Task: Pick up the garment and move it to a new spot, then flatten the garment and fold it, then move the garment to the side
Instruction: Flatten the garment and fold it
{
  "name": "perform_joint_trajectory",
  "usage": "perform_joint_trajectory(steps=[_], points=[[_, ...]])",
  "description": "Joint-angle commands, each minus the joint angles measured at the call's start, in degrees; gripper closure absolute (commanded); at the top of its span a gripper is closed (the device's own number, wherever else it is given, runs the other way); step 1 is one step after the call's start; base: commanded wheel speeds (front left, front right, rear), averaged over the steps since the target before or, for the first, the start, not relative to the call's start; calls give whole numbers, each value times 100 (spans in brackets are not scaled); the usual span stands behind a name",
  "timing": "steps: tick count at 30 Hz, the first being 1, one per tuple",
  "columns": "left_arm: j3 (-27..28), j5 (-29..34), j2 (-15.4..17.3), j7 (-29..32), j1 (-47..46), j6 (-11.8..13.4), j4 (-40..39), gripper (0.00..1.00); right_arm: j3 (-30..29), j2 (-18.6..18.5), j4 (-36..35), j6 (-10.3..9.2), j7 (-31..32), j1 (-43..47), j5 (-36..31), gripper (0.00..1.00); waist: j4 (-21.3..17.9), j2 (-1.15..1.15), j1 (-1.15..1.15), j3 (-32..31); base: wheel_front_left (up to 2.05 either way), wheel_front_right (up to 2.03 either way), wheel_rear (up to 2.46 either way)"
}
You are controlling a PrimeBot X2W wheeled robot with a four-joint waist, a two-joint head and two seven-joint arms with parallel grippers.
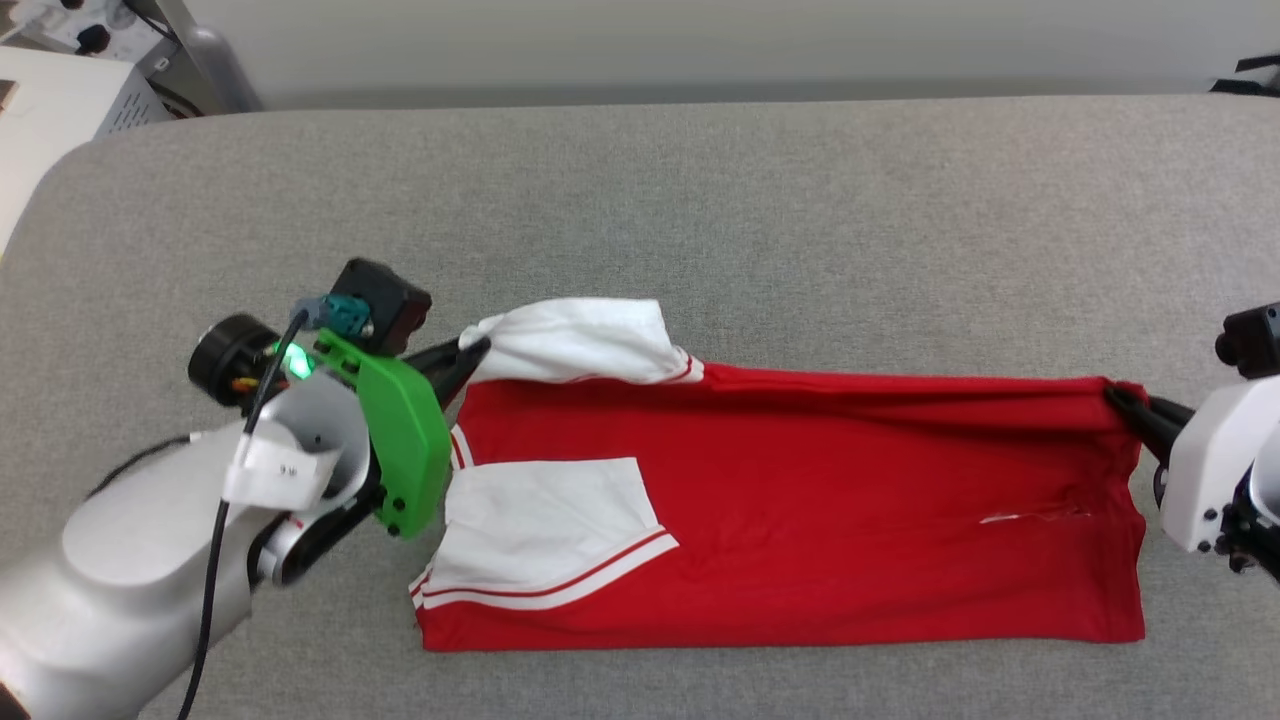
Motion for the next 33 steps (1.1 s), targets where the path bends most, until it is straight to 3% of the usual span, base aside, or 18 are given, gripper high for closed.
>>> perform_joint_trajectory(steps=[1, 13, 21, 22, 23, 24, 25, 33], points=[[1, -60, 100, -52, 259, 108, -129, 100, -40, -16, -46, -5, -67, 207, 63, 100, 36, 0, 0, -239, 0, 0, 0], [-83, -426, 443, -350, 1823, 700, -798, 100, -262, 177, -205, -5, -280, 1447, 268, 100, 68, 0, 0, -515, 0, 0, 0], [-103, -562, 124, -478, 2297, 635, -350, 100, -351, 461, 125, -5, -258, 1744, 247, 100, 76, 0, 0, -321, 0, 0, 0], [-97, -579, 58, -517, 2315, 619, -267, 100, -338, 493, 180, -5, -280, 1749, 226, 85, 77, 0, 0, -307, 0, 0, 0], [-97, -584, 13, -536, 2328, 614, -213, 98, -335, 518, 222, -5, -302, 1750, 215, 53, 76, 0, 0, -302, 0, 0, 0], [-93, -592, -35, -563, 2347, 610, -164, 56, -326, 548, 257, -5, -318, 1751, 217, 2, 70, 0, 0, -303, 0, 0, 0], [-56, -593, -59, -654, 2360, 623, -134, 0, -321, 569, 265, -5, -339, 1742, 229, 0, 58, 0, 0, -305, 0, 0, 0], [320, -413, -66, -1603, 2588, 1167, -191, 0, -555, 259, -251, -5, -584, 1708, 405, 0, -22, 0, 0, -543, 0, 0, 0]])
